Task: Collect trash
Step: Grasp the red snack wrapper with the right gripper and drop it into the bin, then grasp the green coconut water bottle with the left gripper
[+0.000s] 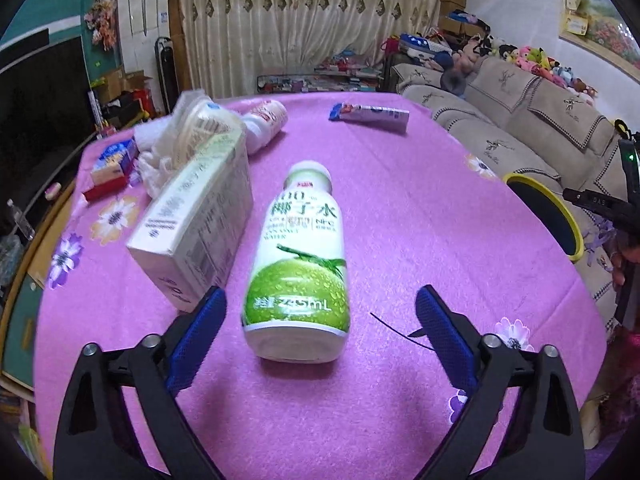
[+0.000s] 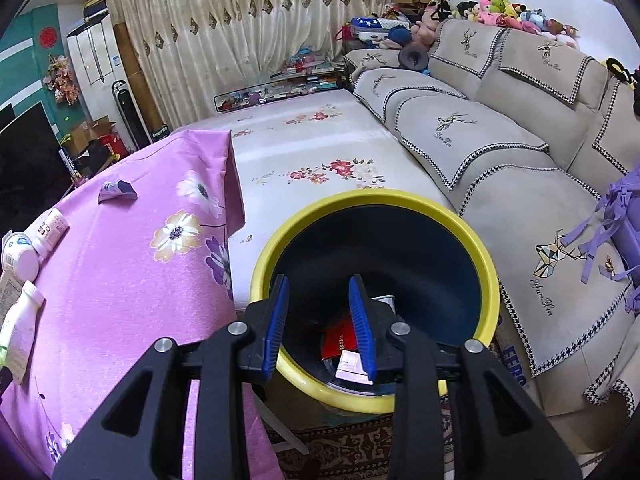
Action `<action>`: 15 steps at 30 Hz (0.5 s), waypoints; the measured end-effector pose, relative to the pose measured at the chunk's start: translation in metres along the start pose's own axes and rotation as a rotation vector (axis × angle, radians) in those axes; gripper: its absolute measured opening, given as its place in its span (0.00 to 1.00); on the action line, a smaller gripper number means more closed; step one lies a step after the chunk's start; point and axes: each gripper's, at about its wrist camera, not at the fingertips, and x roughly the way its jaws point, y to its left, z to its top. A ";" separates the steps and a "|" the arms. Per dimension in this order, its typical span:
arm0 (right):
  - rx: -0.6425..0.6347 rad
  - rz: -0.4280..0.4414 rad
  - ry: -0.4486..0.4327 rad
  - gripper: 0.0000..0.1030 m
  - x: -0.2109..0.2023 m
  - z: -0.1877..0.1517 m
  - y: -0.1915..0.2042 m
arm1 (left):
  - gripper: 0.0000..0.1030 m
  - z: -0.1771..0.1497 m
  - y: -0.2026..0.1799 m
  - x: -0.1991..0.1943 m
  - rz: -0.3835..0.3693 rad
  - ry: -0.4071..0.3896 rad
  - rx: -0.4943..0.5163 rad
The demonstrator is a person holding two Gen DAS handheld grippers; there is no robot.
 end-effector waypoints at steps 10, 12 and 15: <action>0.001 0.007 0.010 0.29 0.004 -0.003 0.000 | 0.70 -0.002 0.005 0.020 0.015 0.045 -0.038; 0.003 0.008 0.012 0.29 0.005 -0.002 0.000 | 0.64 -0.002 0.005 0.021 0.020 0.041 -0.033; 0.003 0.011 0.011 0.29 0.005 -0.003 0.000 | 0.53 -0.001 0.004 0.017 0.022 0.024 -0.025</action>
